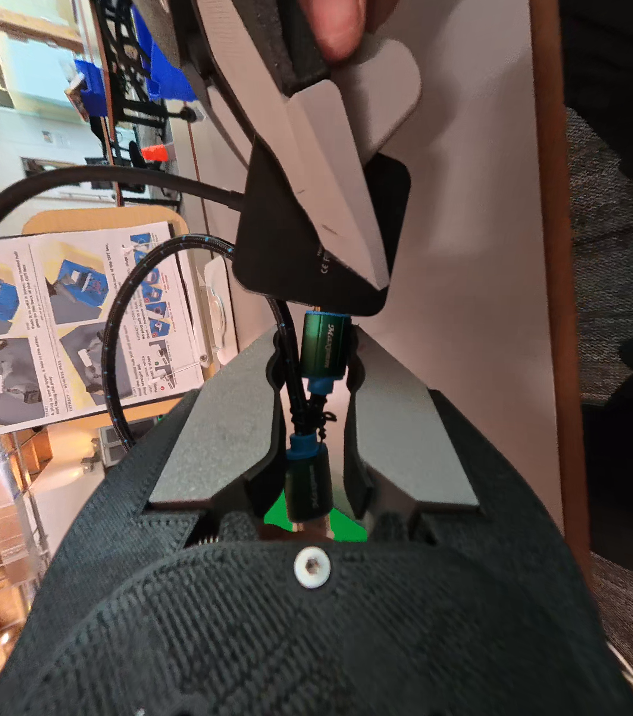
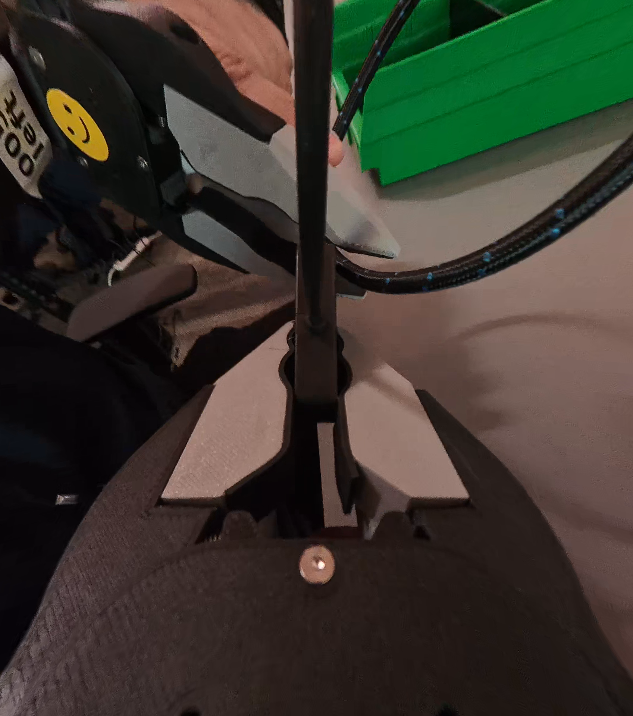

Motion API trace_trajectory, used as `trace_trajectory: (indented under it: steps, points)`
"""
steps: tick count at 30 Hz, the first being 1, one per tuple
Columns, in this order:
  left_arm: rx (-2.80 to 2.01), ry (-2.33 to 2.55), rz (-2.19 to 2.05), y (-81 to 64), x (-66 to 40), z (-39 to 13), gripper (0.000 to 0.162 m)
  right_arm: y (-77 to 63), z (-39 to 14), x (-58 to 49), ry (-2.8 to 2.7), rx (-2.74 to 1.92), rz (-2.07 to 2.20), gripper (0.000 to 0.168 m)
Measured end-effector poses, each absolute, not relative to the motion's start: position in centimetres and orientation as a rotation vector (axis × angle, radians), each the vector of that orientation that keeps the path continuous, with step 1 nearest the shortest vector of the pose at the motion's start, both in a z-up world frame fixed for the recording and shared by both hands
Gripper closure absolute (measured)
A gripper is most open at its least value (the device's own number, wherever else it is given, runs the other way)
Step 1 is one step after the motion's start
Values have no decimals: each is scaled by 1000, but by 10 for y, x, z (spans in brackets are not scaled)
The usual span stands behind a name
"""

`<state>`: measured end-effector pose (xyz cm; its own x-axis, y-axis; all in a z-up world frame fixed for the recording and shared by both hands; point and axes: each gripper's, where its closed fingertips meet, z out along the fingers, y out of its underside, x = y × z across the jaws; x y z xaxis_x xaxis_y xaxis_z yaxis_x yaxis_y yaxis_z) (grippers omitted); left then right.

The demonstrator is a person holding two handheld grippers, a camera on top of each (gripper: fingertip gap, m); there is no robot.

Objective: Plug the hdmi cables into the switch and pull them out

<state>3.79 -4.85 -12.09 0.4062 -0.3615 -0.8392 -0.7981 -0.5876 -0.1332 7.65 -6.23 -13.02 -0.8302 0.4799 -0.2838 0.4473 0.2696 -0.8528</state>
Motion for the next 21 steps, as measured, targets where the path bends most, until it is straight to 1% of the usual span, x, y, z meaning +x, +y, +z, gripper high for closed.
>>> trace_trajectory:
  steps: [6,9,11,12,14,15,18,21]
  points:
    - [-2116,940,1009,-48,44,-130,134,-56,-139,84,-2576,-888,1511,154]
    - [-2131,927,963,-51,45,-141,137,-51,-150,87,-2607,-897,1450,154]
    - [-2178,880,1026,-66,26,-144,156,-32,-158,84,-2594,-946,1363,155]
    - [-2211,799,1114,-83,-3,-140,157,-12,-163,81,-2566,-996,1322,155]
    - [-2259,598,873,-106,-15,-140,157,6,-154,79,-2487,-1109,1499,155]
    - [-2224,589,821,-105,-8,-136,158,9,-148,78,-2467,-1114,1550,155]
    - [-2221,662,884,-89,4,-139,157,1,-131,68,-2421,-1076,1632,155]
    - [-2257,681,972,-84,-4,-145,157,1,-122,64,-2392,-1031,1609,155]
